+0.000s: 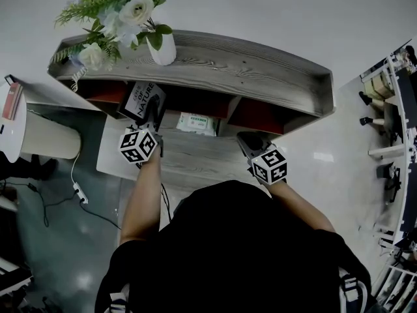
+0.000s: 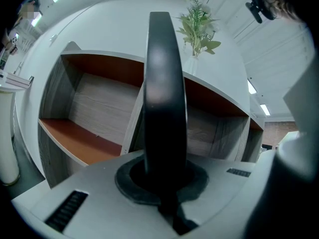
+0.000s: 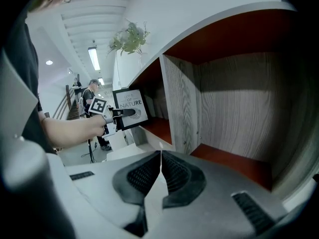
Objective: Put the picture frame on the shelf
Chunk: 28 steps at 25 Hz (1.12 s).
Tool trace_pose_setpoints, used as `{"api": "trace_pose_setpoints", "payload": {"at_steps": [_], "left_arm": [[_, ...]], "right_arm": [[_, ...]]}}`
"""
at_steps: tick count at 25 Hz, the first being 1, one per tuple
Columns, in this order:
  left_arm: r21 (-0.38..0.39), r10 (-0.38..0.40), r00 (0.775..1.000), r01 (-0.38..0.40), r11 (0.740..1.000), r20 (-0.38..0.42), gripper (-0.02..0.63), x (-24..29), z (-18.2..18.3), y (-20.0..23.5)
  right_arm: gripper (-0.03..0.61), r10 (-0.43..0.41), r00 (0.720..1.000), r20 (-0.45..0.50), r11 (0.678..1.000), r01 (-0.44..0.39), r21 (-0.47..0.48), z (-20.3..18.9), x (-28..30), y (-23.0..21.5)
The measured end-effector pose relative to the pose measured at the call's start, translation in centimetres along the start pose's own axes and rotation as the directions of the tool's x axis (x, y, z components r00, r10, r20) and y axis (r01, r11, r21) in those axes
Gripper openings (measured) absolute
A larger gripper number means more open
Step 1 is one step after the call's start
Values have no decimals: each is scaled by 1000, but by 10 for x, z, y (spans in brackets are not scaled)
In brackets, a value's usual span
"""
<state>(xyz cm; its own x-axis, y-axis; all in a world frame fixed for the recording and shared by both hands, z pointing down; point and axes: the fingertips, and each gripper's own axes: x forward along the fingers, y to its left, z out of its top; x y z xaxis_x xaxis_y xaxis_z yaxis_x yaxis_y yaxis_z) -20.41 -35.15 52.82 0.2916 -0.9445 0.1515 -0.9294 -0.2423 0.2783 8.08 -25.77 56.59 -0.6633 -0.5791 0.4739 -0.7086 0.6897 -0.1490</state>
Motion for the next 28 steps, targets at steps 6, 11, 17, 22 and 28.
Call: {"api": "trace_pose_setpoints", "payload": {"at_steps": [6,11,17,22,28], "left_arm": [[2,11,1000,-11,1000,6,28,6,1,0],[12,20,1000,-20,1000,12,28,12,2,0],[17,29,999,-29,999,19,28,19,4,0],[31,36,999,-37,999,22,29,25,5,1],[33,46,999,-47,998,25,29,31,6,2]], "right_arm": [[17,8,1000,-2,1000,-8,2,-1,1,1],[17,19,1000,-8,1000,-19,9,-5,3,4],[17,27,1000,-12,1000,-26,13,-7,3,6],[17,25,1000,-10,1000,-25,14,-7,4,5],[17,31,999,-18,999,-31,16,-10,4,8]]}}
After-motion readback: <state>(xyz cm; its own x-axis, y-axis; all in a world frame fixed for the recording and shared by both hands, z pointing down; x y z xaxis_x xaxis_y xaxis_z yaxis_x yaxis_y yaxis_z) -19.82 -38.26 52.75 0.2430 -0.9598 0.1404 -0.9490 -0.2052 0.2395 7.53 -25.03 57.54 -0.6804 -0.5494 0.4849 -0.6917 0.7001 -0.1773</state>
